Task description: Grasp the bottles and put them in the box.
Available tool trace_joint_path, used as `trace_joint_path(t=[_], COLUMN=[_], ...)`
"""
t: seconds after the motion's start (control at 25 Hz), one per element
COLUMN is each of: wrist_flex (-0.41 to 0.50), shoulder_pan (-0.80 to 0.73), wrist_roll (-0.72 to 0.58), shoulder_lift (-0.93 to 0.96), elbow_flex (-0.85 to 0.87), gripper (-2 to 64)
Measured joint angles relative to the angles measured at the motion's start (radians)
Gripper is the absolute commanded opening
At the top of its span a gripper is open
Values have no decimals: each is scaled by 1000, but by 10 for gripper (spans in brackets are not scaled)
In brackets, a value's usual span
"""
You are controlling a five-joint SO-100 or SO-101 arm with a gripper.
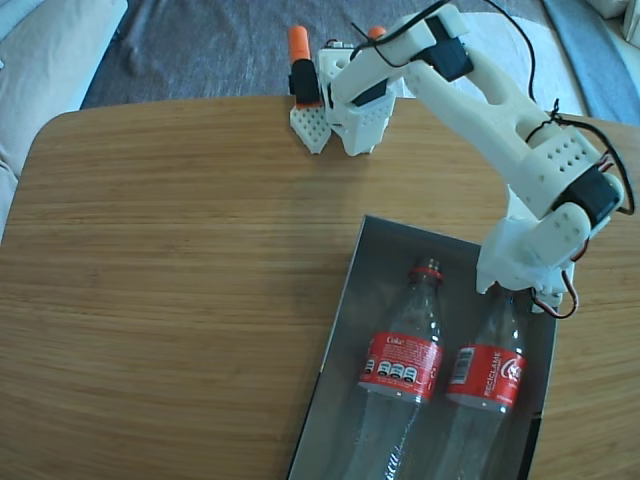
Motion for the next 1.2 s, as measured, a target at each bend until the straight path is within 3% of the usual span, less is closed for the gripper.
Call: trace_joint_path(t=[0.2, 0.48, 0.64, 1.2], wrist_flex=[5, 103, 103, 103], shoulder_pan=[34, 129, 187, 400], wrist_roll=[0, -5, 0, -5], shoulder_lift=[0, 0, 3, 295], elbow_flex=[-11, -161, -233, -101], gripper=[366, 360, 359, 359])
